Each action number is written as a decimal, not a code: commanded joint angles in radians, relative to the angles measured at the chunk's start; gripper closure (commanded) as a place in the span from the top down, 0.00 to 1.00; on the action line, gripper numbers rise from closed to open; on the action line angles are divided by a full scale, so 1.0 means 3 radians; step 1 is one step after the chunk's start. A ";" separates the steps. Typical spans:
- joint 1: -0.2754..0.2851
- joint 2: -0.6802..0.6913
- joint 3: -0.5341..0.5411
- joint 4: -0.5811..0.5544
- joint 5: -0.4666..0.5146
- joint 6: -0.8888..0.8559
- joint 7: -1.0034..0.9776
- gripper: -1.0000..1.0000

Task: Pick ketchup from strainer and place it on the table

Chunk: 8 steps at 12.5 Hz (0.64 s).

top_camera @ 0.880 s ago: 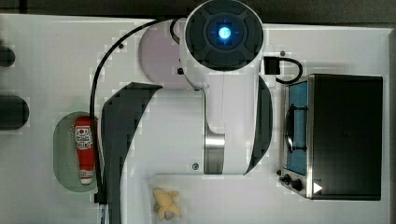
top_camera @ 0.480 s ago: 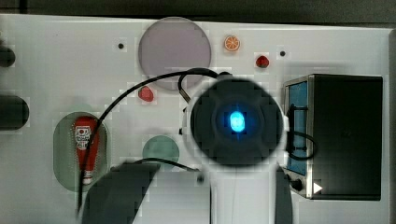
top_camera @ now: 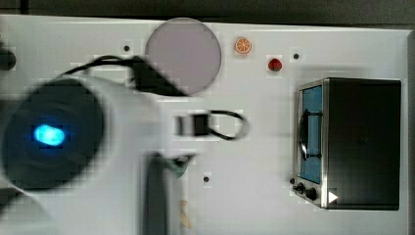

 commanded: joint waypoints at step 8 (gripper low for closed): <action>0.0115 0.0496 0.1185 -0.0355 0.0018 0.0633 0.0210 1.00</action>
